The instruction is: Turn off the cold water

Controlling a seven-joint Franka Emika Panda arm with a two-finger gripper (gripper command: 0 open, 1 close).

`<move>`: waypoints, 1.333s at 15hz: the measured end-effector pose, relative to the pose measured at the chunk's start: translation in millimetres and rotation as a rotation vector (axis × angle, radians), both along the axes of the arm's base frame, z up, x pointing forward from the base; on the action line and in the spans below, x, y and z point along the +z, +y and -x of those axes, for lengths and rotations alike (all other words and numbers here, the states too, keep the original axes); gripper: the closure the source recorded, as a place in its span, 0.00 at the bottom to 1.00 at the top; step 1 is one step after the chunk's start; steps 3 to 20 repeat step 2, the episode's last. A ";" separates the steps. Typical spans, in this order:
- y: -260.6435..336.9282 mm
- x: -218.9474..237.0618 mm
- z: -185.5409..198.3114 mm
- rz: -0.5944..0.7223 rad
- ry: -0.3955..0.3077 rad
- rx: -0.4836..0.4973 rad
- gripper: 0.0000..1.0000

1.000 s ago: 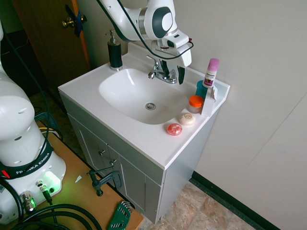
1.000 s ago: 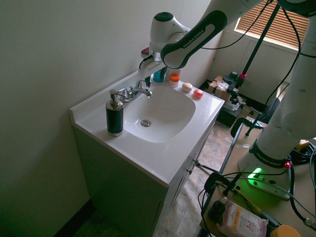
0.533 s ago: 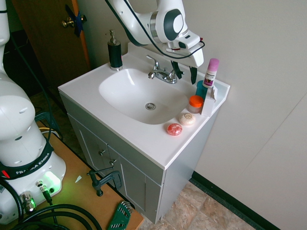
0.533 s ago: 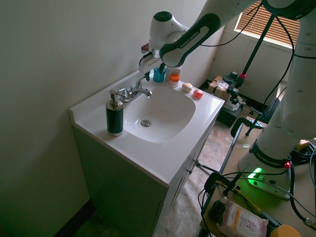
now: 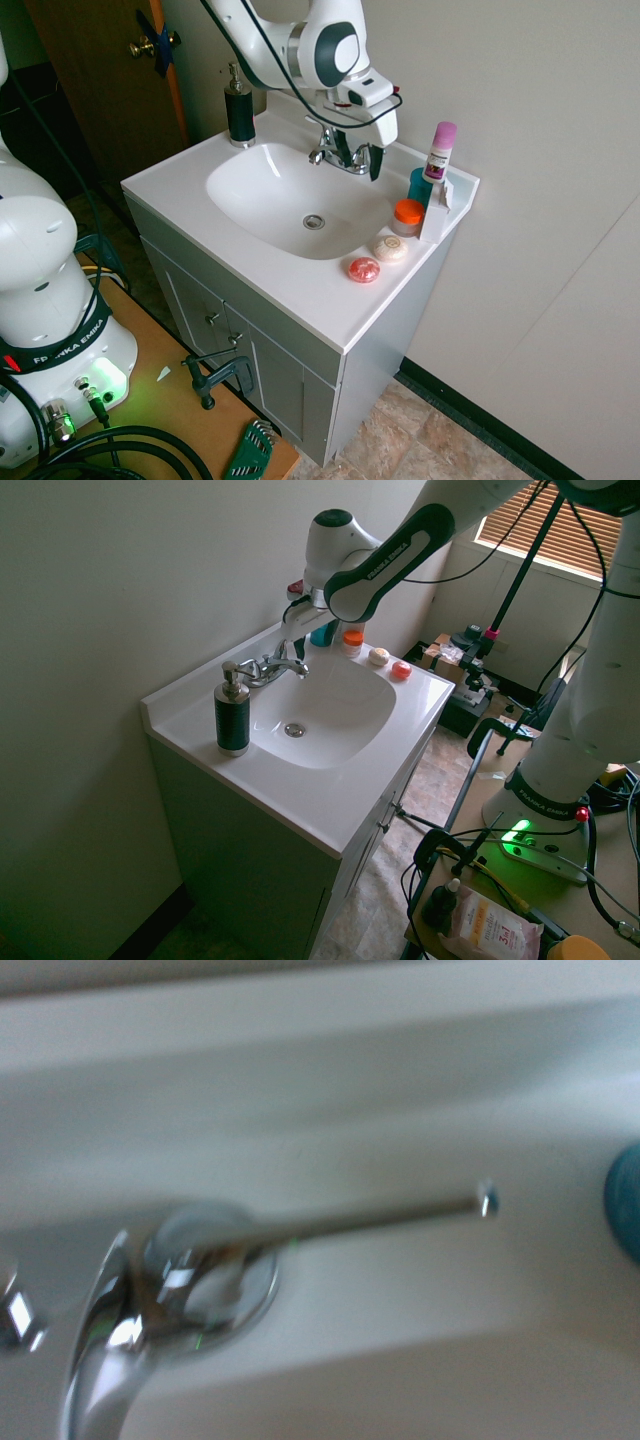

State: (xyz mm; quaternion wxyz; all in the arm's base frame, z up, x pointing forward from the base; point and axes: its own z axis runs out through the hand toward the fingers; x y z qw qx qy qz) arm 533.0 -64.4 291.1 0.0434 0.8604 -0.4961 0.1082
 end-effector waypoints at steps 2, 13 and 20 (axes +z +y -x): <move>16.8 18.3 31.5 -0.092 0.045 0.022 0.00; 16.8 18.3 31.5 -0.092 0.045 0.022 0.00; 16.8 18.3 31.5 -0.092 0.045 0.022 0.00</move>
